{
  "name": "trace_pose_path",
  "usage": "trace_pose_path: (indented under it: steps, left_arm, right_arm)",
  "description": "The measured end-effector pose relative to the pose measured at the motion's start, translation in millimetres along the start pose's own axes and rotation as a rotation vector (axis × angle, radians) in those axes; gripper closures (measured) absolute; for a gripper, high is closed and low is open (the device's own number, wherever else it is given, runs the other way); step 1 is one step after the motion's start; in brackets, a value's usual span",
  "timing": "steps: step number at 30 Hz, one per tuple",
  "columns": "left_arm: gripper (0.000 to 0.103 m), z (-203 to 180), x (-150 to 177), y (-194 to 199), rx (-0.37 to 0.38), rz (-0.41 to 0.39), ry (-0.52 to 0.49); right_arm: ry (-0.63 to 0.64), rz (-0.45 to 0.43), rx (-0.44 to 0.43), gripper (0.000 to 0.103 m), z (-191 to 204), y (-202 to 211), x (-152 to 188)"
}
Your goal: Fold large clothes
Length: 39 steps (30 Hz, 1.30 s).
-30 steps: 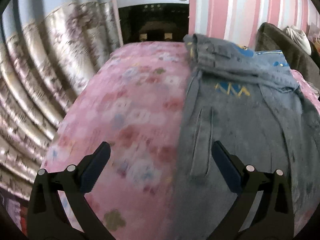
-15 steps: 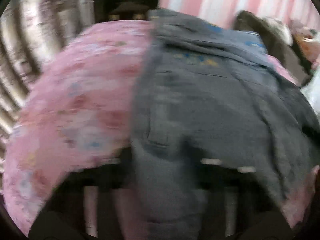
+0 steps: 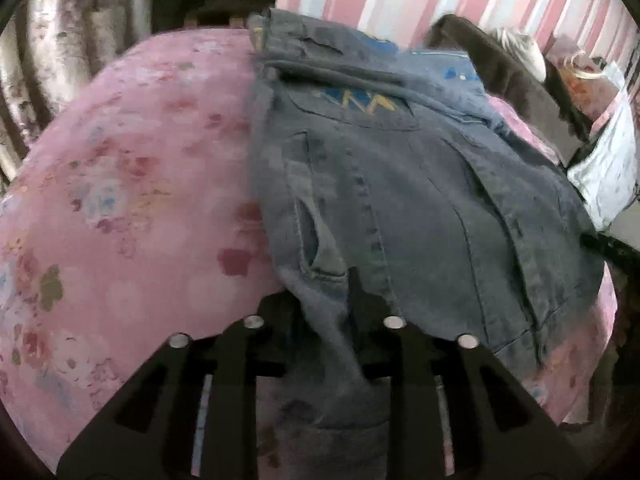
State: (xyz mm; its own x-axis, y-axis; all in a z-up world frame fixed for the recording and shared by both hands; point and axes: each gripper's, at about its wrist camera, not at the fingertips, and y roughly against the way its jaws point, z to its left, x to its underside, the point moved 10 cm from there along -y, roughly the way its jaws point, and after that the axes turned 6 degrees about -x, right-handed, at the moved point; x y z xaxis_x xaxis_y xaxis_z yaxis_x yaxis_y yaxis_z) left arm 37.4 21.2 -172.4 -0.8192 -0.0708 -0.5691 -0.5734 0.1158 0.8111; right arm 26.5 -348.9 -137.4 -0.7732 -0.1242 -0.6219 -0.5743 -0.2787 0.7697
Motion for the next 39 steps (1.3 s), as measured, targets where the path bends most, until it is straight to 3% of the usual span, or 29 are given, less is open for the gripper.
trace_pose_path:
  steps: [1,2,3,5,13,17,30,39]
  left_arm:
    - [0.059,2,0,2,-0.033,-0.001,-0.004]
    - [0.016,8,0,1,-0.1,-0.002,-0.008]
    - [0.003,12,0,3,-0.171,-0.015,-0.007]
    - [0.003,15,2,4,-0.231,-0.024,0.009]
    - [0.003,13,11,-2,-0.275,-0.008,0.062]
    - [0.003,12,8,-1,-0.278,-0.011,0.059]
    - [0.003,3,2,20,-0.251,-0.074,0.066]
    - [0.003,-4,21,35,-0.183,-0.101,0.095]
  right_arm:
    - [0.002,-0.001,0.008,0.04,-1,0,3]
    - [-0.006,-0.009,0.016,0.039,-3,2,5]
    - [-0.016,-0.016,0.022,0.037,-5,2,5]
    - [-0.038,-0.033,0.034,0.037,-6,2,4]
    - [-0.134,-0.098,0.054,0.035,-3,-3,7]
    - [-0.109,-0.101,0.075,0.032,2,-5,6]
    - [-0.104,-0.129,0.076,0.028,3,11,6]
    - [-0.084,-0.123,0.074,0.027,12,23,24]
